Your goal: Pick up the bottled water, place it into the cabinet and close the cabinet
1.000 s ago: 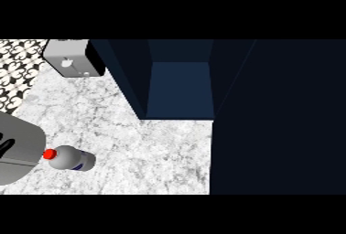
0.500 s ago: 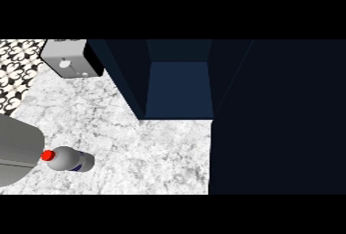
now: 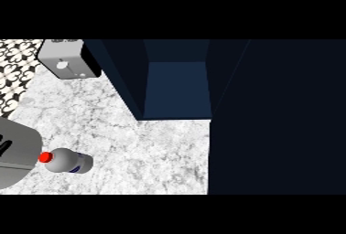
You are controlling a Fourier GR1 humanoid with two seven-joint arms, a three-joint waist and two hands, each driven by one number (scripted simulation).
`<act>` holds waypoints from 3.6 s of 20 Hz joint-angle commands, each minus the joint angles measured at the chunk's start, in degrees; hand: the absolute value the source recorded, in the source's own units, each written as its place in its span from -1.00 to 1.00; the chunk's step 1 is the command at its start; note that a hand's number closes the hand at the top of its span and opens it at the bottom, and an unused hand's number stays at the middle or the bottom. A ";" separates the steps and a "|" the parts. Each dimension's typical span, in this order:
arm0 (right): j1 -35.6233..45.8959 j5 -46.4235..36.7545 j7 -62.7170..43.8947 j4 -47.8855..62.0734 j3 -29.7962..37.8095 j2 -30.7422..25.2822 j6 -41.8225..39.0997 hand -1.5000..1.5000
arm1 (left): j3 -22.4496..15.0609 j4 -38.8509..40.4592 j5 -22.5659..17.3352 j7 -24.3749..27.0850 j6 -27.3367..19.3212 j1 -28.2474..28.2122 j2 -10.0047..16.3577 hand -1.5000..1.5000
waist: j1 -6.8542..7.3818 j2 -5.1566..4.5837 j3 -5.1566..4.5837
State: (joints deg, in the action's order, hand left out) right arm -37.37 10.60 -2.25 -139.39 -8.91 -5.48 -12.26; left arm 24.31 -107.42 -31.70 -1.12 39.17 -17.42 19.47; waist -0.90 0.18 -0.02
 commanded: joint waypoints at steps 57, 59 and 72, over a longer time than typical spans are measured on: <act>-21.11 -1.78 16.46 -3.93 -1.72 -1.03 -8.40 -1.00 | -3.81 80.08 25.93 52.24 -21.90 32.26 -19.02 1.00 | 0.01 -0.11 -0.03; -19.64 0.97 15.61 -4.36 0.96 -1.94 -8.63 -1.00 | -6.78 81.91 25.42 57.25 -20.83 30.88 -19.14 1.00 | -0.05 -0.20 -0.06; -20.49 2.97 12.01 -7.78 1.09 -2.42 -8.60 -1.00 | -26.25 68.46 9.42 44.94 -30.13 33.35 -19.44 1.00 | 0.37 0.08 0.04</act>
State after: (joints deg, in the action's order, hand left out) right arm -57.43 6.99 13.34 -141.43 -10.48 -6.43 -20.55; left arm 4.19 -35.40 -17.23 47.09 12.94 15.19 0.48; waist -0.49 0.32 0.07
